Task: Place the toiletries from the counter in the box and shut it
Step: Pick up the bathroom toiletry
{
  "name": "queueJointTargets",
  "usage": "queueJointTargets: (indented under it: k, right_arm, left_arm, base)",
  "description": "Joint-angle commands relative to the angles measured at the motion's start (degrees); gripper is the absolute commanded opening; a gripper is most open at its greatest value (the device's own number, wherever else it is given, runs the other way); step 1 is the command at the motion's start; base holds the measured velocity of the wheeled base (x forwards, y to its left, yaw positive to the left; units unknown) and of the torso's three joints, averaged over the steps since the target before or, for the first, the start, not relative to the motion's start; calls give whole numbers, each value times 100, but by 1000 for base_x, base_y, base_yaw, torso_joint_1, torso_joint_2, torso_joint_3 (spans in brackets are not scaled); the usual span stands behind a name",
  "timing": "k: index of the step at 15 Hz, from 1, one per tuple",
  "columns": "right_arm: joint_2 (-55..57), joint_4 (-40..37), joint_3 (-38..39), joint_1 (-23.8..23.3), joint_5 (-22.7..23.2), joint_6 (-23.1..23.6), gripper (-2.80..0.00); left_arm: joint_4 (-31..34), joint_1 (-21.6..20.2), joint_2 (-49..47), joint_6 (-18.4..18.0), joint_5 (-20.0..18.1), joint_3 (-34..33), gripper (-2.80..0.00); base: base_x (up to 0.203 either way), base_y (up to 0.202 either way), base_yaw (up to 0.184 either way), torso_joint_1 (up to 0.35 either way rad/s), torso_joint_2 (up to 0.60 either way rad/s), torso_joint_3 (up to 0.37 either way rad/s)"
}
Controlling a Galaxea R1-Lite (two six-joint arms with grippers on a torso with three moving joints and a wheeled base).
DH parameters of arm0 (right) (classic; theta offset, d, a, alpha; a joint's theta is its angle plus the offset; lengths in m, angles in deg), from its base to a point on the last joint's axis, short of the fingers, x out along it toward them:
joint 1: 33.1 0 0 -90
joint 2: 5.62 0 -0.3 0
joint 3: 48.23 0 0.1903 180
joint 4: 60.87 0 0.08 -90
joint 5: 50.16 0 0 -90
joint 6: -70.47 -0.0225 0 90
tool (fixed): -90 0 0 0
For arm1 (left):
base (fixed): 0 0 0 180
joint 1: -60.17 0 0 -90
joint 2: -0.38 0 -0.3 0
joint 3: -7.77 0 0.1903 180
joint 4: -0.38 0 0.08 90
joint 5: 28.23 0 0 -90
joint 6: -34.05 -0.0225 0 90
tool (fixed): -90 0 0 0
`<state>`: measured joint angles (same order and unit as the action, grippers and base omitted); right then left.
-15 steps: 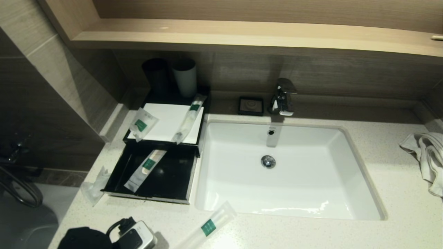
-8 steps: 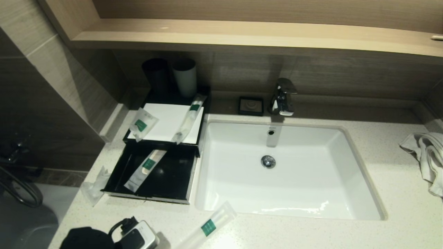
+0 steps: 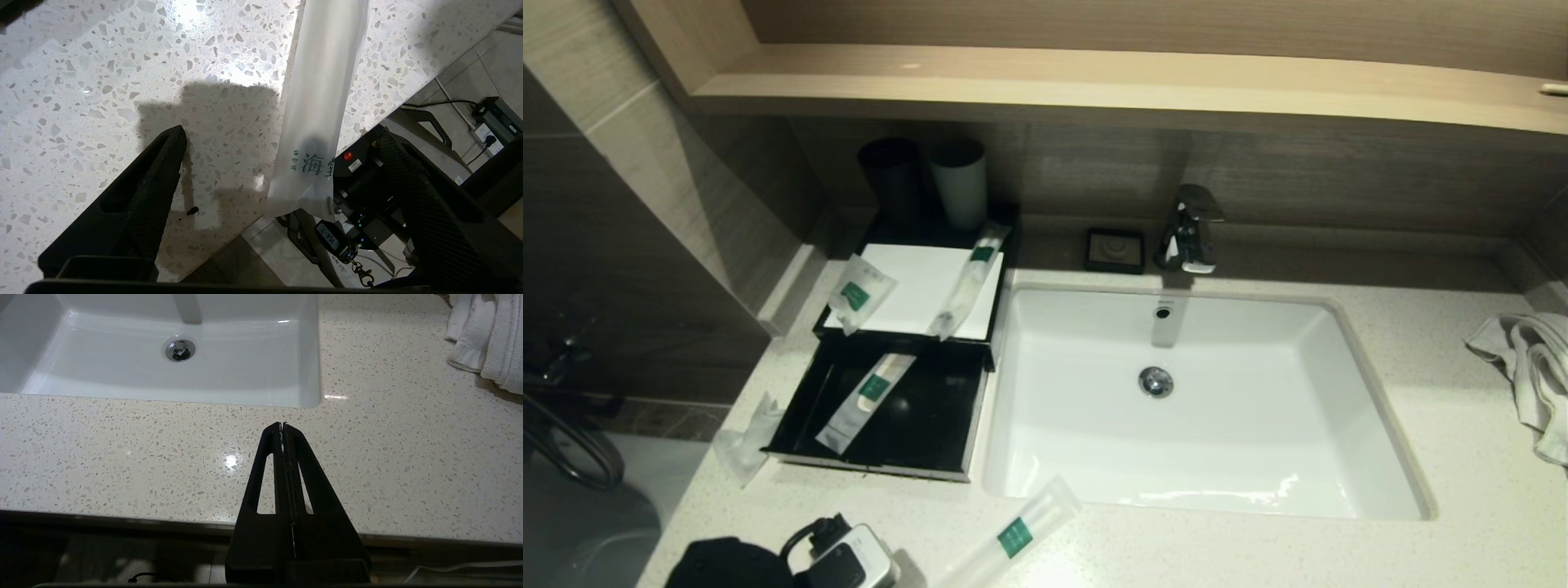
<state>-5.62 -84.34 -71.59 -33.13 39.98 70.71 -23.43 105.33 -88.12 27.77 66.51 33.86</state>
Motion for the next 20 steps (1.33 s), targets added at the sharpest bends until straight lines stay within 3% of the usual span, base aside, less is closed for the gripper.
queueJointTargets:
  k: [1,10,15,16,17,20]
  right_arm:
    - [0,1,0,2,4,2,-280]
    - [0,1,0,2,4,2,-280]
    - [0,1,0,-5,4,2,-280]
    - [0,1,0,2,4,2,-280]
    - [0,1,0,-1,4,2,-280]
    - [0,1,0,-4,4,2,-280]
  left_arm:
    - [-28,1,0,-14,9,1,0]
    - [-139,-7,-24,-33,0,-26,0]
    - [-143,-8,-27,-216,0,-61,0]
    - [-134,-8,-27,-225,8,-61,-227]
    - [-134,-8,-27,-216,0,-61,-280]
    - [-134,-8,-27,-225,0,-61,-280]
  base:
    - [0,0,0,0,0,0]
    - [0,0,0,0,0,0]
    - [0,0,0,0,0,0]
    - [0,0,0,0,0,0]
    - [0,0,0,0,0,0]
    - [0,0,0,0,0,0]
